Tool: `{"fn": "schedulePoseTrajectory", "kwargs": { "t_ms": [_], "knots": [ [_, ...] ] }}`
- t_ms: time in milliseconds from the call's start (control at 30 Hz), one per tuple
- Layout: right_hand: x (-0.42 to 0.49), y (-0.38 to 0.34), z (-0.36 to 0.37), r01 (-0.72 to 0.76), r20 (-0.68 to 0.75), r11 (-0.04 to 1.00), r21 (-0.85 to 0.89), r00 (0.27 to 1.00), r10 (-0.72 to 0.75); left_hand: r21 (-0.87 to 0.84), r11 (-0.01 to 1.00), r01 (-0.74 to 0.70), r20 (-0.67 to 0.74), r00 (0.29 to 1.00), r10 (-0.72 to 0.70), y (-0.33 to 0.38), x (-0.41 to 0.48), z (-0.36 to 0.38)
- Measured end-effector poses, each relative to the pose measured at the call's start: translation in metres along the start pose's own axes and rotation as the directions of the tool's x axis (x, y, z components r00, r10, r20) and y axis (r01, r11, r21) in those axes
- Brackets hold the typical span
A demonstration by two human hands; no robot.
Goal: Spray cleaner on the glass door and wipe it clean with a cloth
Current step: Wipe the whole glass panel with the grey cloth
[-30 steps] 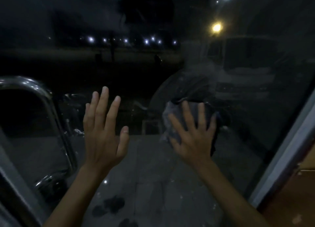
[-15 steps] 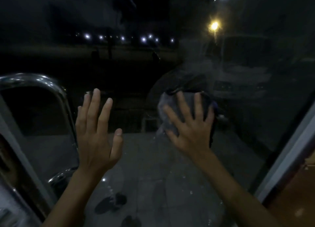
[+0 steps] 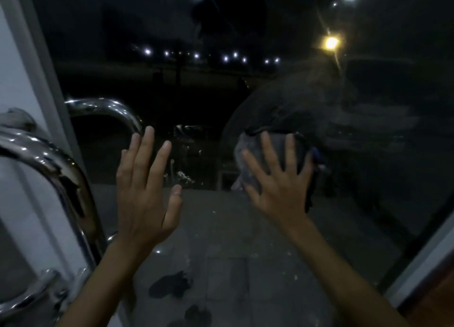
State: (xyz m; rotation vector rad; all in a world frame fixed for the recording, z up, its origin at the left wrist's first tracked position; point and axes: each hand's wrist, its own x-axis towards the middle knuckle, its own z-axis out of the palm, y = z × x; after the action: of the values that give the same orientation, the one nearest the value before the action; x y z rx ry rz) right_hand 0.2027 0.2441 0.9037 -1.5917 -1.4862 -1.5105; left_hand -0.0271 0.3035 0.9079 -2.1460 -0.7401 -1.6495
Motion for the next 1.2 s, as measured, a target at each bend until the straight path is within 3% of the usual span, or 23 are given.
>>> {"fn": "schedulePoseTrajectory", "kwargs": {
  "t_ms": [133, 200, 267, 333, 400, 467, 533, 667, 733, 867, 933, 1133, 1200],
  "knots": [
    [0.063, 0.006, -0.013, -0.298, -0.055, 0.953, 0.053, 0.952, 0.301, 0.011, 1.0, 0.014, -0.012, 1.0, -0.013, -0.006, 0.001, -0.013],
    [0.086, -0.016, -0.015, -0.351, -0.064, 0.934, 0.074, 0.933, 0.355, 0.009, 1.0, 0.01, -0.018, 1.0, -0.01, -0.006, 0.002, -0.017],
    [0.082, -0.039, -0.008, -0.238, -0.056, 0.968, 0.086, 0.968, 0.243, 0.03, 1.0, -0.002, -0.02, 1.0, 0.003, -0.008, 0.002, -0.021],
    [0.059, -0.051, 0.001, -0.029, -0.033, 0.997, 0.074, 0.999, 0.031, 0.067, 0.998, -0.018, -0.018, 1.0, 0.019, -0.011, 0.0, -0.025],
    [0.041, -0.043, 0.005, 0.124, -0.016, 0.988, 0.088, 0.992, -0.123, 0.092, 0.995, -0.047, -0.007, 0.999, 0.048, -0.014, -0.004, -0.029],
    [0.044, -0.031, 0.002, 0.099, -0.026, 0.991, 0.088, 0.995, -0.097, 0.097, 0.992, -0.08, -0.019, 0.996, 0.083, -0.016, -0.008, -0.033],
    [0.065, -0.027, -0.007, -0.06, -0.044, 0.995, 0.083, 0.997, 0.064, 0.094, 0.99, -0.101, -0.038, 0.994, 0.105, -0.014, -0.01, -0.035],
    [0.118, -0.059, -0.017, -0.264, -0.065, 0.956, 0.125, 0.96, 0.274, 0.209, 0.978, 0.008, -0.144, 0.989, 0.023, -0.017, -0.01, -0.047],
    [0.122, -0.086, -0.012, -0.191, -0.048, 0.972, 0.136, 0.979, 0.199, 0.253, 0.966, 0.057, -0.148, 0.989, -0.02, -0.028, -0.007, -0.055],
    [0.07, -0.112, 0.006, 0.127, -0.009, 0.978, 0.163, 0.992, -0.127, 0.307, 0.951, 0.033, -0.07, 0.997, -0.012, -0.052, -0.006, -0.069],
    [0.051, -0.101, 0.011, 0.158, 0.012, 0.976, 0.151, 0.987, -0.162, 0.265, 0.964, 0.014, -0.041, 0.999, -0.003, -0.061, -0.006, -0.075],
    [0.091, -0.091, -0.001, -0.216, -0.033, 0.973, 0.084, 0.975, 0.219, 0.147, 0.987, 0.062, -0.066, 0.996, -0.052, -0.061, -0.006, -0.069],
    [0.107, -0.116, 0.001, -0.254, -0.039, 0.962, 0.097, 0.965, 0.259, 0.122, 0.99, 0.064, -0.083, 0.995, -0.054, -0.06, -0.005, -0.066]
  ]
}}
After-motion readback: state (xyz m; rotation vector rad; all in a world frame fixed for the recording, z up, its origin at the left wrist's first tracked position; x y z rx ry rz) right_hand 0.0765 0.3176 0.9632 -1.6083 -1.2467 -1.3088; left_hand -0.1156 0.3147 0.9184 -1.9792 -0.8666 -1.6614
